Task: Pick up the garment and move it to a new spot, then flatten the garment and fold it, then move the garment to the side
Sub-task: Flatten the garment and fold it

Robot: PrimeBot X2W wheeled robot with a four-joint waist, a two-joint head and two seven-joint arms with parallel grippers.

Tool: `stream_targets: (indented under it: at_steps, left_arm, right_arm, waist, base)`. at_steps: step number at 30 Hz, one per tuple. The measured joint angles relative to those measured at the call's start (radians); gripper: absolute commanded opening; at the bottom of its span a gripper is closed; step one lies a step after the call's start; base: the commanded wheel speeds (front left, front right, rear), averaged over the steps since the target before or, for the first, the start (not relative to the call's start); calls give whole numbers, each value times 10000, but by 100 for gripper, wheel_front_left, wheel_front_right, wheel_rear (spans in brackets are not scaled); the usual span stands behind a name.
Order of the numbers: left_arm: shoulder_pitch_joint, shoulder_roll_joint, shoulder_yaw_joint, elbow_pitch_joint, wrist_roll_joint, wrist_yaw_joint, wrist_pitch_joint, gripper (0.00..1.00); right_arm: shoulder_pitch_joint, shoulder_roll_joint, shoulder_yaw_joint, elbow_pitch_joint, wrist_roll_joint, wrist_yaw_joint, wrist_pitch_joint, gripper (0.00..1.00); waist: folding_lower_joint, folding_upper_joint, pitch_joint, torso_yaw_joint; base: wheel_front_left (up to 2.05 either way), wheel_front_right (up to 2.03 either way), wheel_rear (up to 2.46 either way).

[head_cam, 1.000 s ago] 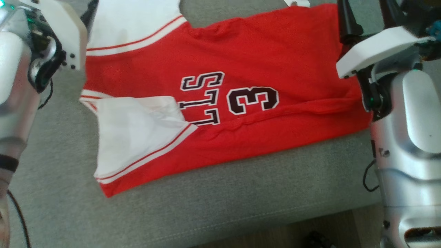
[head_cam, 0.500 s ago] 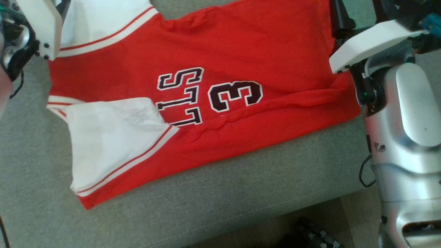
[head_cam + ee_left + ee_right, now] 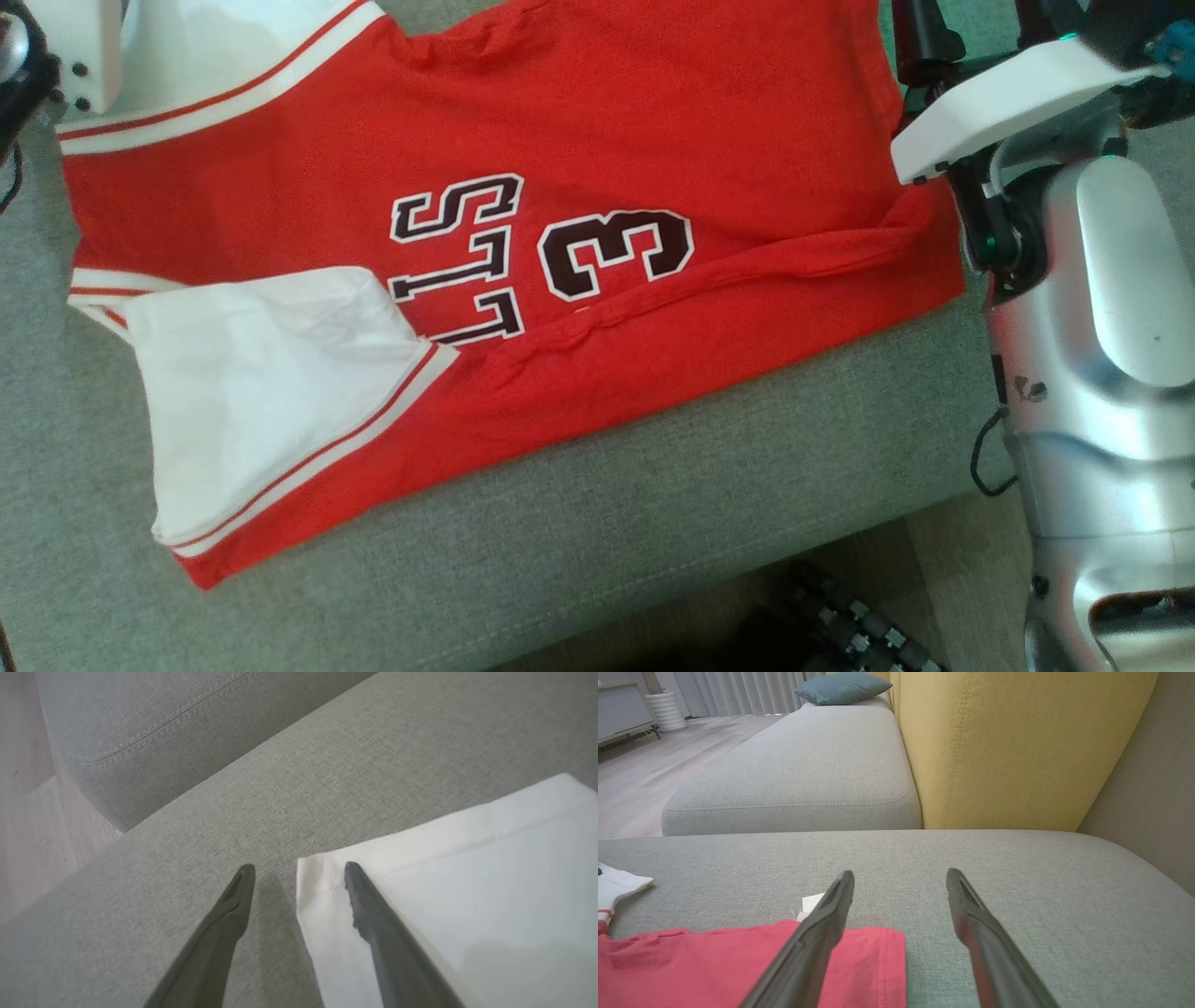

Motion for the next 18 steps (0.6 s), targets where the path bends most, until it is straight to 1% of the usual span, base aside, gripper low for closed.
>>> stream_targets:
  at_steps: [2,3,4,7,9,14,18]
  left_arm:
    - [-63,-8,-58,77,-286,0,6,100]
    - [-77,-12,-100,81,-439,0,38,89]
    - [-94,-21,-150,69,-648,6,215,0]
    - [-200,8,-522,-328,-1120,0,508,0]
    - [-198,-36,-598,-447,-1325,4,420,0]
    - [-158,-111,-786,-426,-1708,2,-290,0]
    - [-112,-437,-786,-539,-1975,0,-1149,0]
  right_arm:
    - [0,0,8,-12,0,0,0,100]
    - [0,0,4,-12,13,0,0,100]
    - [0,0,-2,-12,46,0,-2,100]
    - [0,2,-58,-13,56,0,-2,100]
    - [0,4,-165,-6,48,0,-4,100]
    - [-1,12,-424,100,-23,0,2,100]
    - [-3,8,-677,385,150,0,224,100]
  waist:
    - [0,0,47,-38]
    - [0,0,70,-53]
    - [0,0,90,-63]
    - [0,0,114,-32]
    - [0,0,108,38]
    - [0,0,-99,337]
    - [-1,0,-387,734]
  base:
    - [0,0,0]
    - [0,0,0]
    - [0,0,0]
    - [0,0,0]
    - [0,0,0]
    - [0,0,0]
    - [0,0,0]
